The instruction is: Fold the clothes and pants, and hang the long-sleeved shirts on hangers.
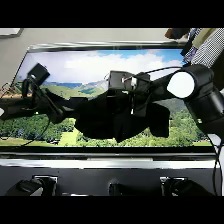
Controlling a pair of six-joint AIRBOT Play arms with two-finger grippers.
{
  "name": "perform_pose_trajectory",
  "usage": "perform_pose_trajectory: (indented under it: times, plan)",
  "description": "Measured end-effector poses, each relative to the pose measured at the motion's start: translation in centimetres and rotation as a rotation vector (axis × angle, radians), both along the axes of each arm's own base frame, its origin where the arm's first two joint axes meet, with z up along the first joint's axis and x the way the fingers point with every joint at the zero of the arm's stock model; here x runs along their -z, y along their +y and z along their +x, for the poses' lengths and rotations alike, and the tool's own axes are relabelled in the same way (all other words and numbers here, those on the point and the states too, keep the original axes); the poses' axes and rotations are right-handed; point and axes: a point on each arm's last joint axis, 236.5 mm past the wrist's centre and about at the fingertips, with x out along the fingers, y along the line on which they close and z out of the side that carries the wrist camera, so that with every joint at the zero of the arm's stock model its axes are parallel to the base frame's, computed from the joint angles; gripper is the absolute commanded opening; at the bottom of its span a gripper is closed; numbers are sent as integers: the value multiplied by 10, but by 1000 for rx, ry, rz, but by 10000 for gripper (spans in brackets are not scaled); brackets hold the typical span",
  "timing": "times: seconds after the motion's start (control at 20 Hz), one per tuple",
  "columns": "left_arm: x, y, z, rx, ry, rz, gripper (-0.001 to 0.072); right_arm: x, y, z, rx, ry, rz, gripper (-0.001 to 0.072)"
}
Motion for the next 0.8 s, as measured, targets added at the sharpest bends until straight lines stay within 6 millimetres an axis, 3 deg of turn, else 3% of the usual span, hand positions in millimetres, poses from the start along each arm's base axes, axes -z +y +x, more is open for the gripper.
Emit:
perform_pose_trajectory:
  times: [0.45, 0.5, 0.55, 0.6, 0.65, 0.8]
  plan:
    - [45, -26, 2, 235, 28, 38, 709, -3, 17, -7, -83, 3, 45, 26]
    - [50, -27, 3, 247, 40, 41, 614, -3, 19, -9, -89, 6, 54, 26]
    - [55, -28, 4, 257, 48, 46, 404, -4, 21, -9, -96, 5, 61, 26]
    - [59, -29, 5, 266, 55, 47, 137, -5, 23, -11, -102, 7, 69, 27]
    - [62, -29, 5, 272, 59, 50, 19, -6, 25, -12, -108, 7, 75, 28]
    - [67, -29, 7, 289, 56, 60, 17, -8, 27, -10, -105, 3, 90, 53]
